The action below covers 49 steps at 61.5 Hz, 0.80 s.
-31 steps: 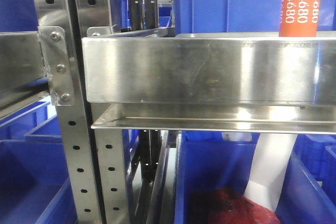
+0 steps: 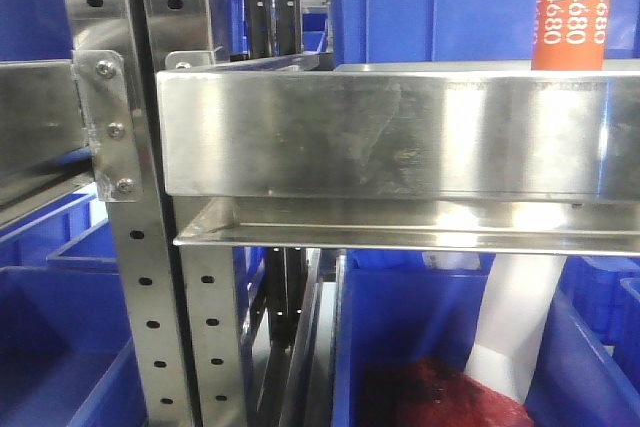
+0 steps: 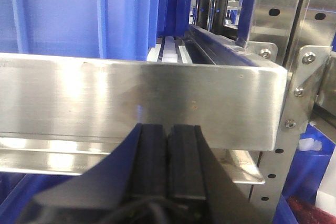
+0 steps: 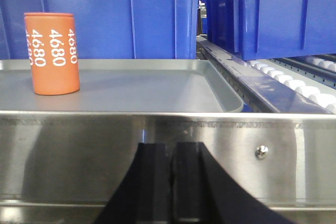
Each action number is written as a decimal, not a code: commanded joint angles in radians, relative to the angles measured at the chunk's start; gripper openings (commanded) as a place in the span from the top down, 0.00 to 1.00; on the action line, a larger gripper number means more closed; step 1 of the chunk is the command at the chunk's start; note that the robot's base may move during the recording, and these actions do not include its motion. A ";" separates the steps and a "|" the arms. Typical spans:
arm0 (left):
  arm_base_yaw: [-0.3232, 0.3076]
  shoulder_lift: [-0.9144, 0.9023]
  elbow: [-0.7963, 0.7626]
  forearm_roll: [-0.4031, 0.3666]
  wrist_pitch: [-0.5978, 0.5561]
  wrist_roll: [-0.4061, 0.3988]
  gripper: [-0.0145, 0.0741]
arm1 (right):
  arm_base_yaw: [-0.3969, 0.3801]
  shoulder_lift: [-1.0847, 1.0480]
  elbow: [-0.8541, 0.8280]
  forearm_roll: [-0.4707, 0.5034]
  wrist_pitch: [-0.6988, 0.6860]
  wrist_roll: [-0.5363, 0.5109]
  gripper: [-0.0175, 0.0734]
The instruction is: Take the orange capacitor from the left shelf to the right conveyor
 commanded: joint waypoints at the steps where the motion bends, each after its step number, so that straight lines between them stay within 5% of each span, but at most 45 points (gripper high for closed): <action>1: 0.000 -0.011 -0.005 -0.002 -0.083 -0.001 0.98 | -0.003 -0.014 -0.004 -0.004 -0.090 -0.005 0.75; 49: 0.000 -0.011 -0.005 -0.002 -0.083 -0.001 0.98 | -0.003 -0.013 -0.016 -0.002 -0.196 0.018 0.75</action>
